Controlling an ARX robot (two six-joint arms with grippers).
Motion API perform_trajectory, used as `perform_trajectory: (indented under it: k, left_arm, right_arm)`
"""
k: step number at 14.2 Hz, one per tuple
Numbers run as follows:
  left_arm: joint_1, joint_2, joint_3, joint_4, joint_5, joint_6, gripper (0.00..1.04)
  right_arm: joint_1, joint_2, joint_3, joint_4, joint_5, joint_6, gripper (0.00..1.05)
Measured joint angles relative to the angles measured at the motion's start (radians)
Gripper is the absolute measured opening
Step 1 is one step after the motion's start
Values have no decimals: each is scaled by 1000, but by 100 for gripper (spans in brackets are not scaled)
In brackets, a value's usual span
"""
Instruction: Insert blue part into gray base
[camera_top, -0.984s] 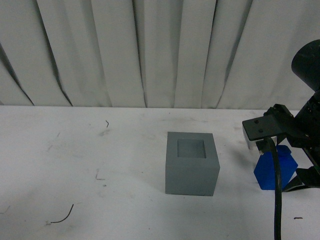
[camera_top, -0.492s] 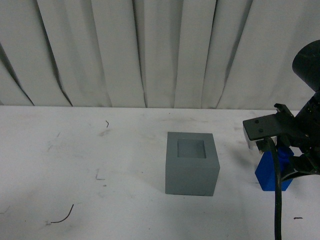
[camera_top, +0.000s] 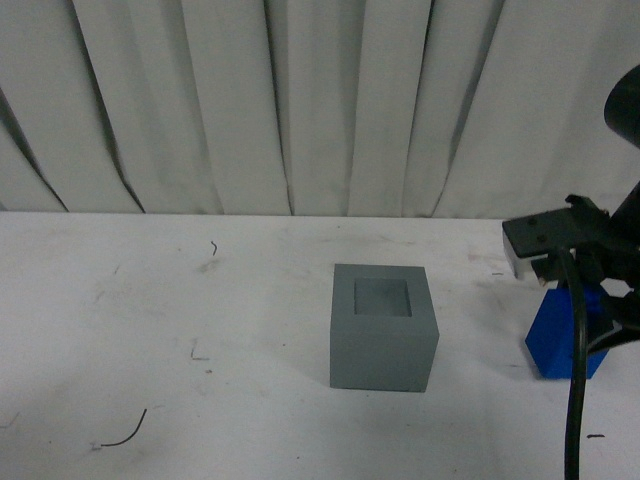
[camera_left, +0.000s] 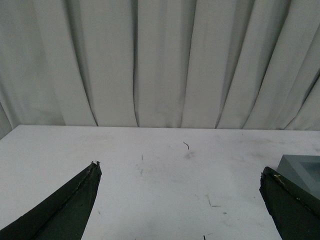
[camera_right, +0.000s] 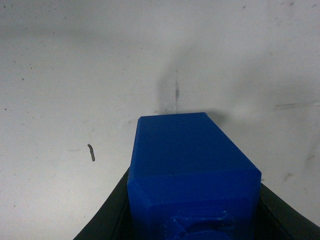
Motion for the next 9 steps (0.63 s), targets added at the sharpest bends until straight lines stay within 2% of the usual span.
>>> perform_trajectory:
  k: [2,4,9]
  left_arm:
    - [0,0,0,0,0,0,98]
    - [0,0,0,0,0,0,98]
    - [0,0,0,0,0,0,98]
  right_arm:
    - [36,-25,90,-84,-13,4,47]
    - [151,-27,294,-249,-28,43,47]
    - [268,76,431,-318,-14,121,47]
